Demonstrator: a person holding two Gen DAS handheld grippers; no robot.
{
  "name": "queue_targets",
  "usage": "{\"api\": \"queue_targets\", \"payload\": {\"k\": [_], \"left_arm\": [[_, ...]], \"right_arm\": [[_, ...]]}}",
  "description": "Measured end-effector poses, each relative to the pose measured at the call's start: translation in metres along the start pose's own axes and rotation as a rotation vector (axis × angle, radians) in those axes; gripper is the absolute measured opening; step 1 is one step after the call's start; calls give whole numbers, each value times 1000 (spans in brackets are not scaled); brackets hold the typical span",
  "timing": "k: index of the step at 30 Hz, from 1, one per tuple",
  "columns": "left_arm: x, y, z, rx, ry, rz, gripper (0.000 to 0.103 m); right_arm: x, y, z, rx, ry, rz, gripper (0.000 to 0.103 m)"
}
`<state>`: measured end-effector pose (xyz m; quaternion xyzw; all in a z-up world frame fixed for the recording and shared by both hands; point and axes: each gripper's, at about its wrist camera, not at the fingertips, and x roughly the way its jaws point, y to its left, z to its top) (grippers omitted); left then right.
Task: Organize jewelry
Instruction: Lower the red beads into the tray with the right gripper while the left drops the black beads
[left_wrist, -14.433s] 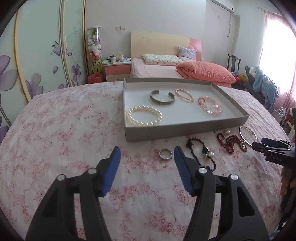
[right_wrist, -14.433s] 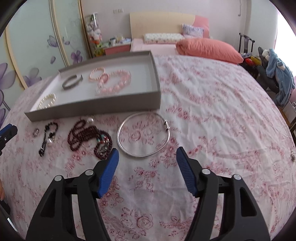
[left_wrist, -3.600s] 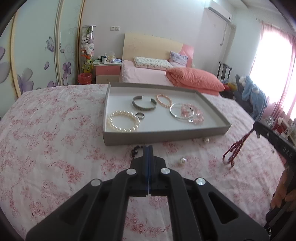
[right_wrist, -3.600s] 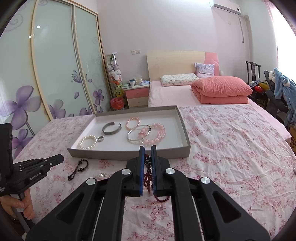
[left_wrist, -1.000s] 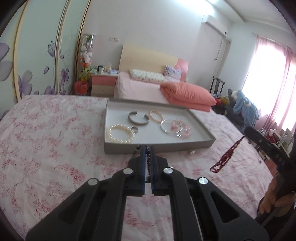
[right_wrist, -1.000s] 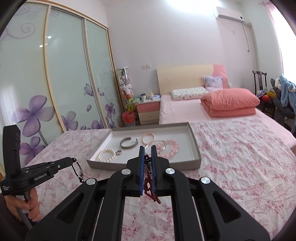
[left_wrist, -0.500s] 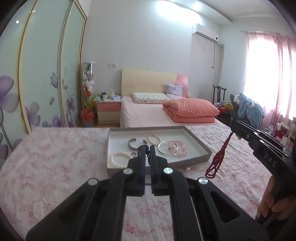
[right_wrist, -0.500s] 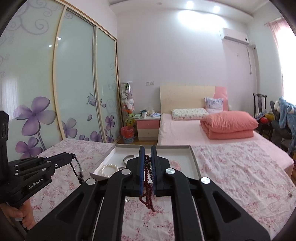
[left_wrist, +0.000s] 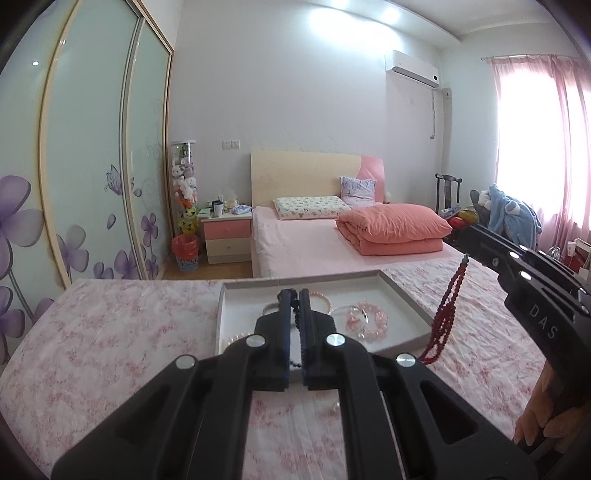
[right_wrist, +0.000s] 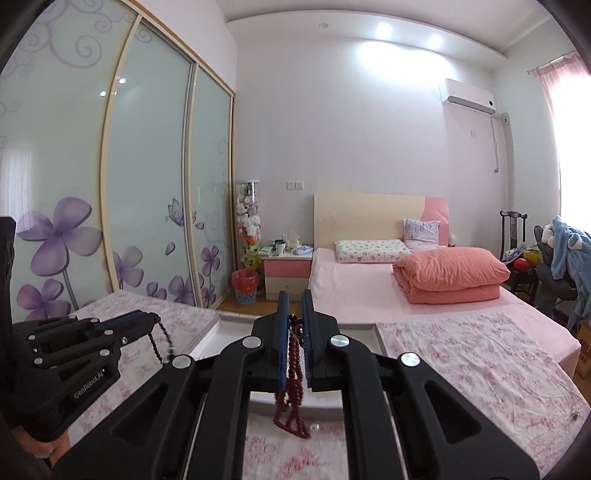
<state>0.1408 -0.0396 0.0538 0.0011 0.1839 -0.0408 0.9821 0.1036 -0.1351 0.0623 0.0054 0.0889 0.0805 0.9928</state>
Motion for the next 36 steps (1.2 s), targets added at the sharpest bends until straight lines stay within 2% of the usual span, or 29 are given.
{"api": "queue_targets", "payload": {"k": [4, 10, 18, 23, 33, 34, 36], "left_arm": [[16, 2, 9, -3, -7, 2, 5], [58, 7, 14, -22, 31, -7, 5], [121, 17, 9, -43, 84, 5, 5], [147, 21, 3, -46, 113, 8, 5], [187, 27, -10, -65, 190, 28, 7], [190, 28, -11, -71, 201, 29, 7], [195, 35, -14, -96, 221, 24, 13]], "right_arm": [[15, 0, 6, -1, -13, -3, 8], [52, -7, 5, 23, 13, -2, 8], [107, -23, -5, 87, 94, -1, 8], [132, -21, -18, 92, 151, 0, 8], [154, -23, -32, 95, 225, -7, 8], [154, -23, -32, 93, 228, -12, 13], [154, -24, -32, 95, 231, -19, 42]]}}
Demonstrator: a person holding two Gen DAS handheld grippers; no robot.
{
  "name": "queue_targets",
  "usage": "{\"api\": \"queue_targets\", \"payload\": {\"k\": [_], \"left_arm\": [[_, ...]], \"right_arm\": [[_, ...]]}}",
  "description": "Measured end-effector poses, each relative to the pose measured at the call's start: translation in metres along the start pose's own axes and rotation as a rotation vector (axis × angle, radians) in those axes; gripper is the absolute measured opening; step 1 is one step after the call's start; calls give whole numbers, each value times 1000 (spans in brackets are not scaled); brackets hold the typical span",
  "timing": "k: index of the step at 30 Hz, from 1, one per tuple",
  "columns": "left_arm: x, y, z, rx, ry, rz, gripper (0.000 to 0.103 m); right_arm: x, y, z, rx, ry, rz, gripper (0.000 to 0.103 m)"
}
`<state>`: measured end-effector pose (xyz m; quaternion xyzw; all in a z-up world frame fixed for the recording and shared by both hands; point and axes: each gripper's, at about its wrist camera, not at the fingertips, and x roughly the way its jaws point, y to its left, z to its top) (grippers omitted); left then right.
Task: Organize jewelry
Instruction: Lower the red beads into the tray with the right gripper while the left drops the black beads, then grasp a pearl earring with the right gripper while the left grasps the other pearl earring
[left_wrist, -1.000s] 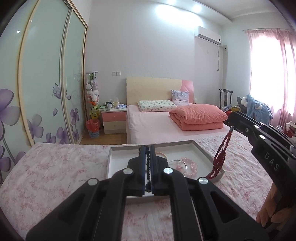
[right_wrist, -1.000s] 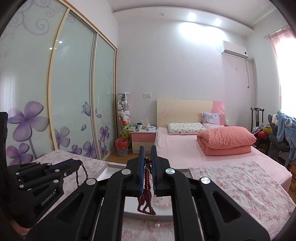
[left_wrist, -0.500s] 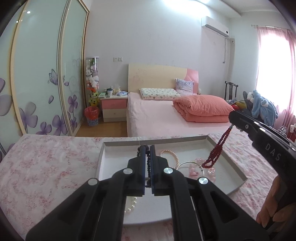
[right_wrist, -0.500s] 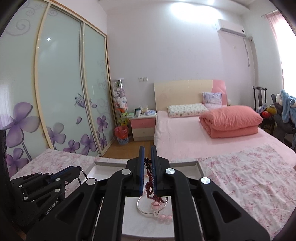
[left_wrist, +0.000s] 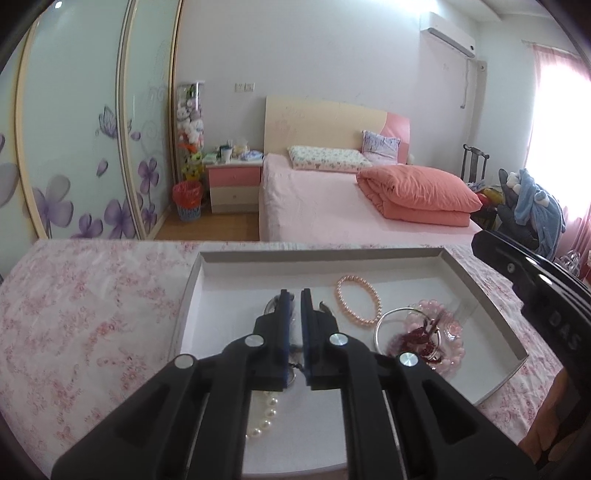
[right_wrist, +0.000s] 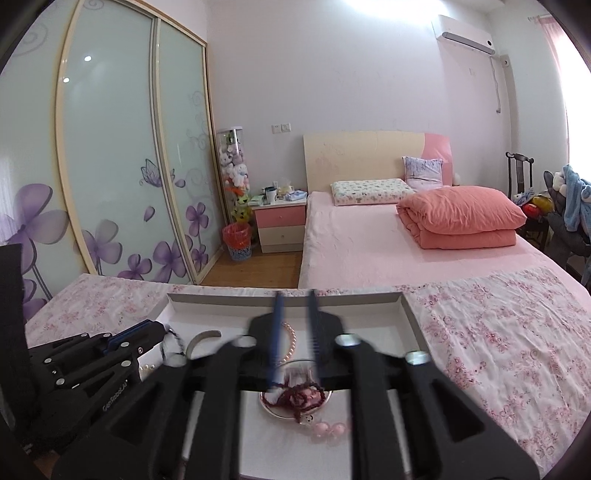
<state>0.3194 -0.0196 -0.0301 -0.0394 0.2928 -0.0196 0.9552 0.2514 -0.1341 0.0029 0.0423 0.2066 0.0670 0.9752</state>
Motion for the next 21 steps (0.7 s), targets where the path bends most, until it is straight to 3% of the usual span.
{"api": "queue_targets", "payload": {"k": [1, 11, 13, 17, 21], "left_arm": [[1, 3, -1, -11, 5, -2, 18], [-14, 19, 0, -49, 0, 13, 20], [-19, 21, -1, -49, -1, 19, 24], [-37, 27, -11, -38, 6, 30, 32], [-56, 34, -32, -19, 64, 28, 40]], "right_arm": [[-2, -3, 0, 6, -12, -10, 51], [-13, -10, 0, 19, -12, -19, 51], [-17, -11, -3, 15, -4, -17, 51], [-28, -14, -15, 12, 54, 0, 50], [-36, -19, -36, 7, 174, 34, 46]]}}
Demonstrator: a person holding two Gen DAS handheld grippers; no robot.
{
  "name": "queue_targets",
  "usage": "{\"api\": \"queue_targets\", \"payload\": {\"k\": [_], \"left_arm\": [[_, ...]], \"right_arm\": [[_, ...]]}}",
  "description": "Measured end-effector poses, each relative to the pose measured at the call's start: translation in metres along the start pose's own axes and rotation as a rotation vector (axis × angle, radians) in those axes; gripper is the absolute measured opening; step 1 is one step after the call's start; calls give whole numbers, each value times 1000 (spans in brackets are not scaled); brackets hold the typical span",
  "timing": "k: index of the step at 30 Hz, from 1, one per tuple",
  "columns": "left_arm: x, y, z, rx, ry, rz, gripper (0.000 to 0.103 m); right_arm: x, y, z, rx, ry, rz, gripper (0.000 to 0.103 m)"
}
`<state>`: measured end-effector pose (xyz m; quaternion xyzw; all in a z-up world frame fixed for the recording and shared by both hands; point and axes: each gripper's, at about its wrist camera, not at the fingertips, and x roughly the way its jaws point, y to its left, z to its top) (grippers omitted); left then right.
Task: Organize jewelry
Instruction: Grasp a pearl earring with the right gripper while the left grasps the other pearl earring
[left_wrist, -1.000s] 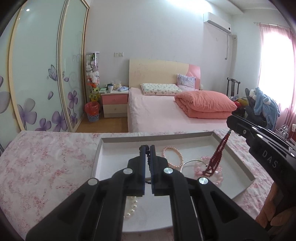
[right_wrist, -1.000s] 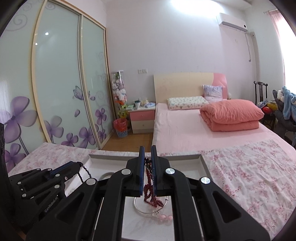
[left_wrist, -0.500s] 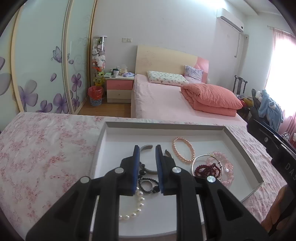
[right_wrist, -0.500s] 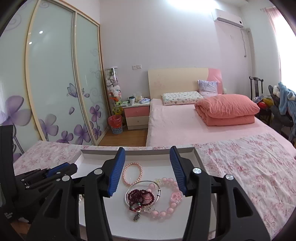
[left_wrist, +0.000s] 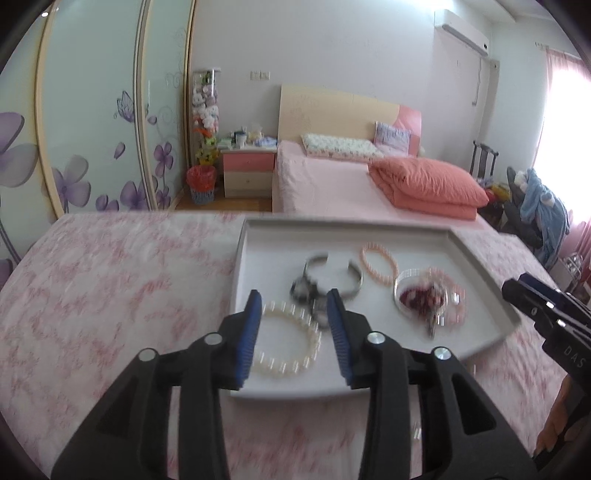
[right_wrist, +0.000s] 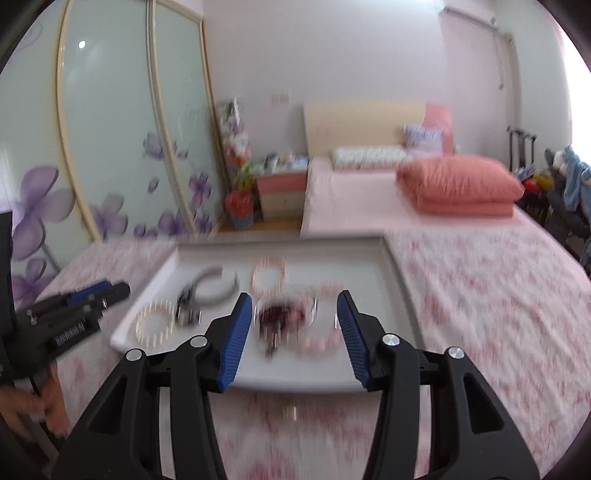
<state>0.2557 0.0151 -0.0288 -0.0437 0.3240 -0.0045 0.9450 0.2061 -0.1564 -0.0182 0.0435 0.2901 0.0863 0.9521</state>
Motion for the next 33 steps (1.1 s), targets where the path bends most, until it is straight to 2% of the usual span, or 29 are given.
{"api": "queue_targets", "payload": {"k": [5, 10, 18, 21, 22, 26, 33], "left_arm": [[-6, 13, -27, 1, 97, -11, 51], [-10, 22, -45, -8, 142, 16, 59], [-23, 18, -47, 9, 136, 8, 62], [-24, 11, -47, 19, 139, -5, 63], [-24, 8, -48, 22, 141, -10, 63], [-24, -8, -51, 43, 158, -50, 63], [-17, -61, -66, 144, 212, -143, 64]], "right_arm": [[5, -2, -39, -18, 196, 34, 35], [15, 6, -53, -34, 269, 29, 29], [33, 15, -51, -52, 304, -30, 27], [36, 15, -52, -62, 301, -56, 14], [36, 14, -52, -58, 303, -53, 14], [23, 7, -58, -58, 308, -66, 14], [0, -18, -70, -13, 297, -110, 14]]}}
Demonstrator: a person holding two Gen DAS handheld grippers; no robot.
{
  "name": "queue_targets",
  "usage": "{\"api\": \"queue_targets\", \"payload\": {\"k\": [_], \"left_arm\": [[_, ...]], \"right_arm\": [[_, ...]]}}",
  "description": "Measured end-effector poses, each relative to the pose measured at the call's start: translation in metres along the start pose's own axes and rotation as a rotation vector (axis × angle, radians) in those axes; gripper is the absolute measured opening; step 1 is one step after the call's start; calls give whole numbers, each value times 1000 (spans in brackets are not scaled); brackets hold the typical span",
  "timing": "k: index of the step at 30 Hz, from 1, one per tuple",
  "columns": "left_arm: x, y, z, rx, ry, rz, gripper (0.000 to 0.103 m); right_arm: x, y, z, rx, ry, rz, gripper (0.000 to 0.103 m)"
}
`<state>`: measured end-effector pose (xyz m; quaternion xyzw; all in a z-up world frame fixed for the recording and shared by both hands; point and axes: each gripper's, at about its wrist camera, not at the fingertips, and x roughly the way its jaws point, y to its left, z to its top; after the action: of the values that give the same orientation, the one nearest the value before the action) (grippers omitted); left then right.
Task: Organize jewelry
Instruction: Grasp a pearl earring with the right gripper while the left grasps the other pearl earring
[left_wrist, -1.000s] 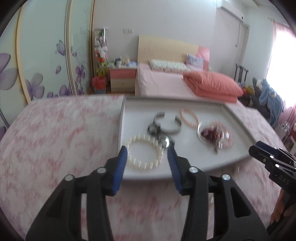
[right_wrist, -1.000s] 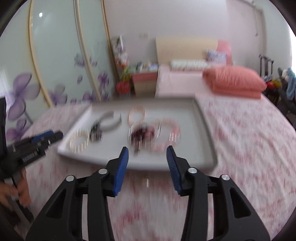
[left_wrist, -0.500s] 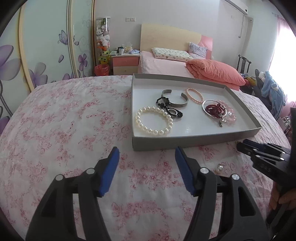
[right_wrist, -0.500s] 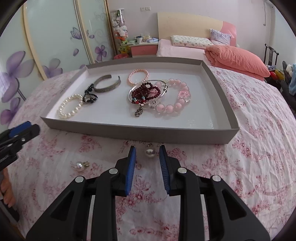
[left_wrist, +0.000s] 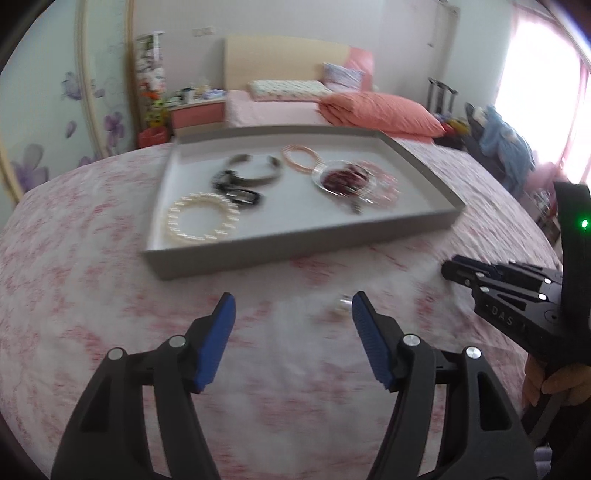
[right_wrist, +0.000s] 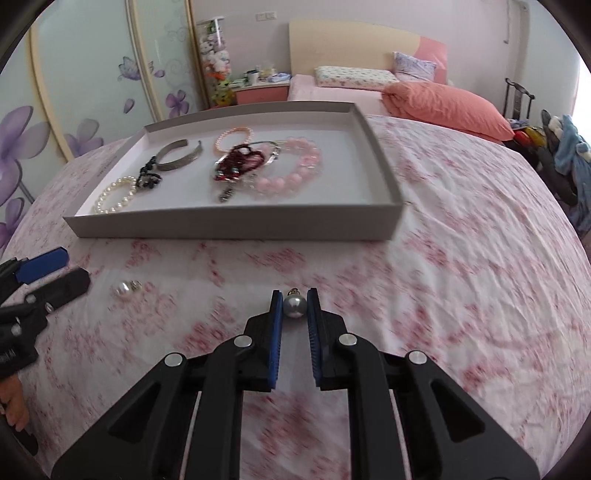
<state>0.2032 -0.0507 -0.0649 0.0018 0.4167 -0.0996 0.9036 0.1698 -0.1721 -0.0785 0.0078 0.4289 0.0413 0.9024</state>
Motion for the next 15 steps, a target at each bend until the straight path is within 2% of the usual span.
{"api": "queue_targets", "payload": {"k": [3, 6, 9, 12, 15], "left_arm": [[16, -20, 1, 39, 31, 23, 63], [31, -29, 1, 49, 62, 40, 50], [39, -36, 4, 62, 57, 70, 41], [41, -38, 8, 67, 52, 80, 14], [40, -31, 6, 60, 51, 103, 14]], "right_arm": [[-1, -2, -1, 10, -1, 6, 14], [0, -3, 0, 13, -1, 10, 14], [0, -5, 0, 22, -1, 22, 14], [0, -5, -1, 21, -1, 20, 14], [0, -3, -2, 12, -2, 10, 14]]}}
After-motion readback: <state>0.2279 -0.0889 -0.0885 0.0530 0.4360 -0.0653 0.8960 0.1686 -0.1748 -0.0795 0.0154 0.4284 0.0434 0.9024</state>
